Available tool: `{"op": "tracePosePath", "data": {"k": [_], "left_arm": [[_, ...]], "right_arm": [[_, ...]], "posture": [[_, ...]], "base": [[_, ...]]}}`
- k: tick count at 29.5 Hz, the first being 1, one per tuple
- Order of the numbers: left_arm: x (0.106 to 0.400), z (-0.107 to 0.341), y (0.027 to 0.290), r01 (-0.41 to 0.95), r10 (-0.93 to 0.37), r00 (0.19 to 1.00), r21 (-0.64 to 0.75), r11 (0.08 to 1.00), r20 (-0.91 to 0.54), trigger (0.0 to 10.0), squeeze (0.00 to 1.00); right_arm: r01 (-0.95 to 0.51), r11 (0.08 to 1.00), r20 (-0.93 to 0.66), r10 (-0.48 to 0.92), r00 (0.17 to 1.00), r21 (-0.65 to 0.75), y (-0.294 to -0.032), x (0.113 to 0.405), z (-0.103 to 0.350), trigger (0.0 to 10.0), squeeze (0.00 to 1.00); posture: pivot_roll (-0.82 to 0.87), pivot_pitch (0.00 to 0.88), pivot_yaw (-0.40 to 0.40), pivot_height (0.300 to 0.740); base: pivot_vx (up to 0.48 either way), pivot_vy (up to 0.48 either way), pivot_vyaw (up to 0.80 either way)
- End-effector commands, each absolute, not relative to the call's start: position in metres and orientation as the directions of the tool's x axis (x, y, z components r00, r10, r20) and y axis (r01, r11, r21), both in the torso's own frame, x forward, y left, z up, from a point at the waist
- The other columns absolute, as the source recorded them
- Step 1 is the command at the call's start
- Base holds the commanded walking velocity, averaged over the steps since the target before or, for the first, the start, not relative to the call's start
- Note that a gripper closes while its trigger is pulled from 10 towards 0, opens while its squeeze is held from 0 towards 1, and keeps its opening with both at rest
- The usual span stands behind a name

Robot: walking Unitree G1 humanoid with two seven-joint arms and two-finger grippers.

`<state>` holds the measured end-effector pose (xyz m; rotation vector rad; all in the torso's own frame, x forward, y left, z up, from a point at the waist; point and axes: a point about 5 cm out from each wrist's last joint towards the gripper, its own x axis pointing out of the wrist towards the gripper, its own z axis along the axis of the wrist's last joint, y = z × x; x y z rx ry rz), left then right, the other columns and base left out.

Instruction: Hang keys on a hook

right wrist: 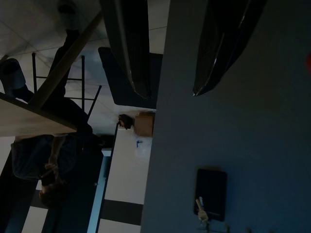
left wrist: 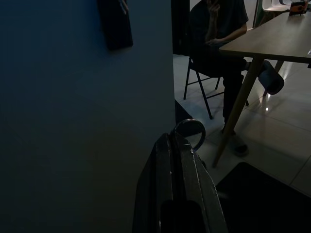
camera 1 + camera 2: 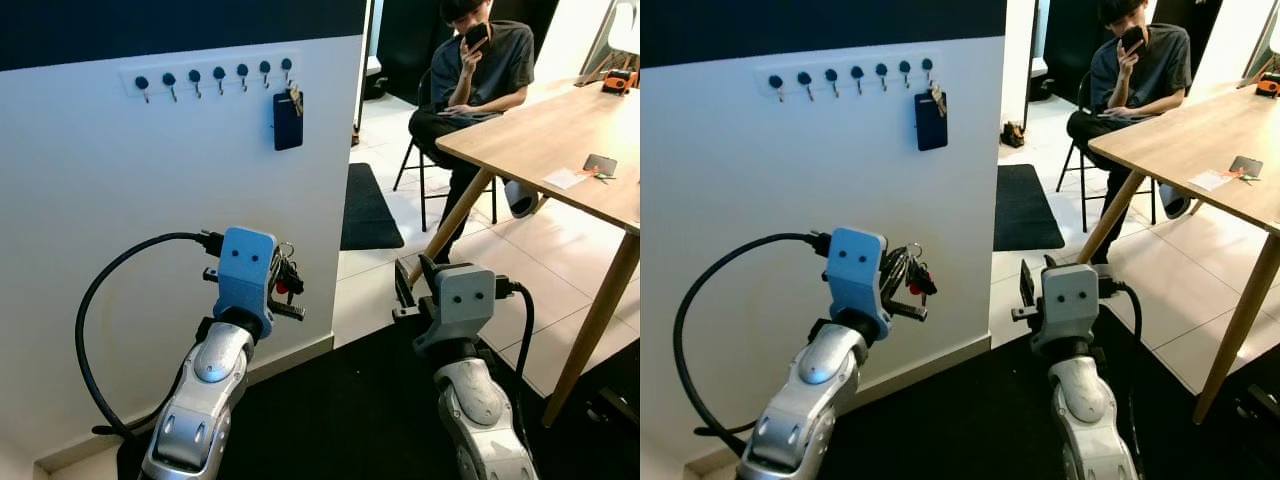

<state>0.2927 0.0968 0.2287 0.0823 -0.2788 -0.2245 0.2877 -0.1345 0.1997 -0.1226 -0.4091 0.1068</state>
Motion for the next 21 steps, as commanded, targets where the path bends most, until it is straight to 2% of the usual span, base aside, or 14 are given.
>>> {"op": "tracePosePath", "data": {"k": [1,21], "left_arm": [[0.2891,0.2325,0.0938,0.214,-0.234,0.931,0.099,0.972,0.281,10.0,0.00],[0.2897,0.2345,0.0966,0.200,-0.219,0.933,0.093,0.975,0.285,10.0,0.00]], "right_arm": [[-0.080,0.988,0.373,0.125,0.919,-0.136,-0.1351,0.2862,0.1967,10.0,0.00],[-0.074,0.983,0.363,0.132,0.922,-0.169,-0.1357,0.2885,0.1965,10.0,0.00]], "posture": [[0.00,0.153,0.049,0.740],[0.00,0.151,0.047,0.740]], "base": [[0.341,0.000,0.00],[0.299,0.000,0.03]]}}
